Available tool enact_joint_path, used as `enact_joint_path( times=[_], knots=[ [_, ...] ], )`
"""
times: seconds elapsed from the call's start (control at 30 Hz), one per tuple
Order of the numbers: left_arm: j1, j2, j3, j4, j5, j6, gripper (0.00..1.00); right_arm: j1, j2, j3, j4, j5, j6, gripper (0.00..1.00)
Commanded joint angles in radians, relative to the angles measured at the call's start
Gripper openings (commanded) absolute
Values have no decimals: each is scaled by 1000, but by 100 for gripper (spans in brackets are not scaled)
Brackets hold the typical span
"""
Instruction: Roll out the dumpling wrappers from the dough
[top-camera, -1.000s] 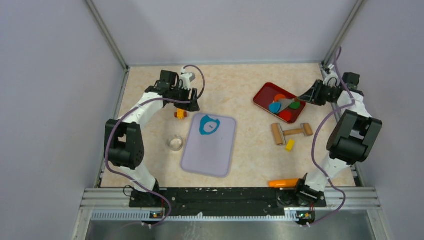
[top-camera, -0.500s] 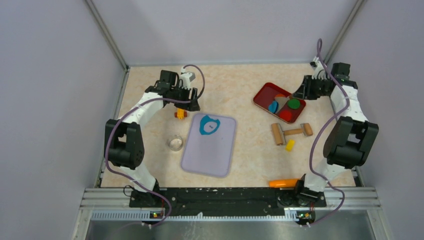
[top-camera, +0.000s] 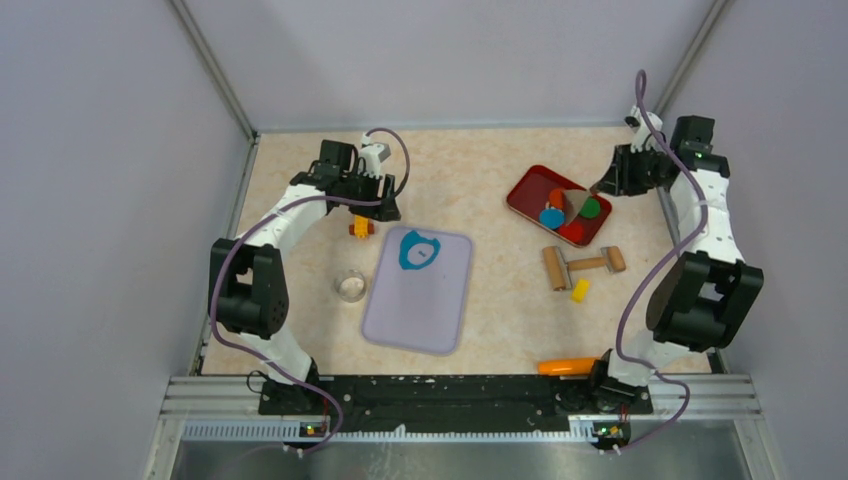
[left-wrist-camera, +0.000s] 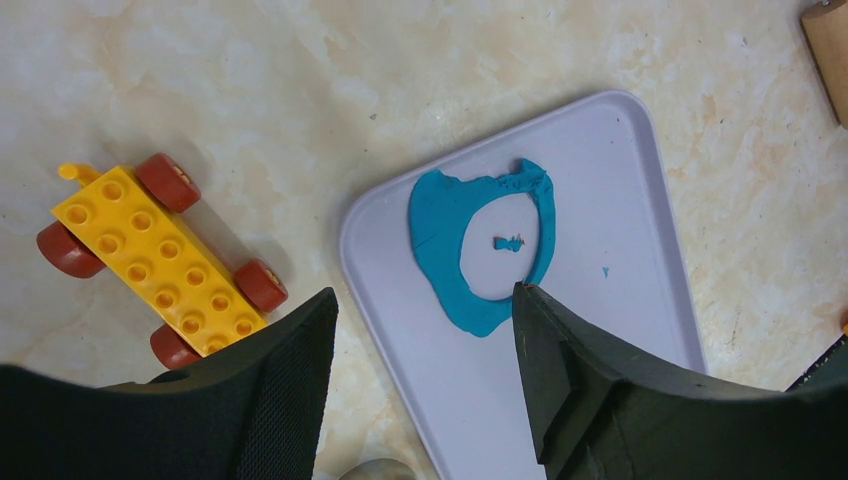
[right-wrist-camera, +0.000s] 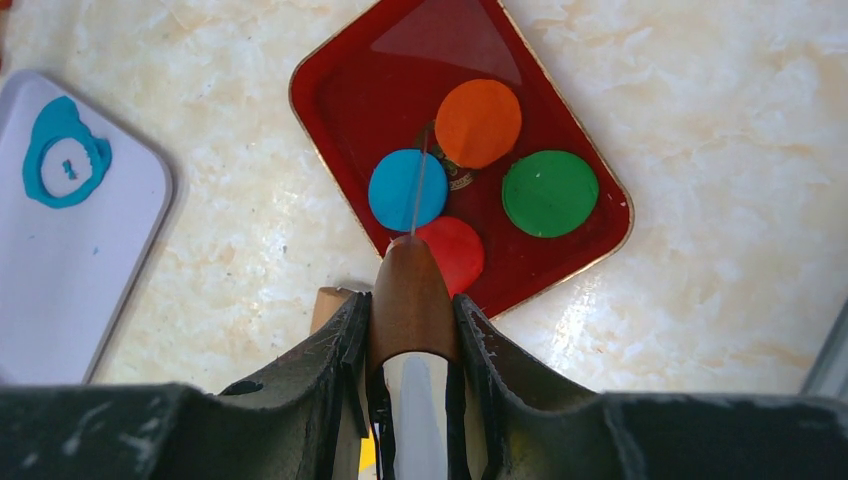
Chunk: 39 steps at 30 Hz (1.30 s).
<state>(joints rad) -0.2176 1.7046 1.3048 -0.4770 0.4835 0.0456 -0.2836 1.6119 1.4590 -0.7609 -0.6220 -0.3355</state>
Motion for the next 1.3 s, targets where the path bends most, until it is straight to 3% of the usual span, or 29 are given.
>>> enact_joint_path(
  times=[0.0,0.3,0.5,0.67,0.77,0.9,1.03,1.27],
  knots=[
    [0,-10,4,35,27,-13,68,6,-77,78,-2,14,-45,0],
    [0,-53,33,34,13,-12,68,6,-162,105,112,-83,97,0],
    [2,-131,128,-8,58,129,68,33,-170,52,222,-248,253,0],
    [-41,-344,-59,315,135,258,69,118,-154,-25,344,-396,432,0],
    [-142,-395,-63,368,153,372,71,186,-130,-70,509,-500,590,0],
    [-304,-354,29,311,208,464,73,304,-89,-91,668,-536,704,0],
    [-383,-271,80,330,176,429,73,379,-74,-138,877,-552,871,0],
    [-421,-159,134,391,78,416,73,437,-81,-155,891,-558,896,0]
  ],
)
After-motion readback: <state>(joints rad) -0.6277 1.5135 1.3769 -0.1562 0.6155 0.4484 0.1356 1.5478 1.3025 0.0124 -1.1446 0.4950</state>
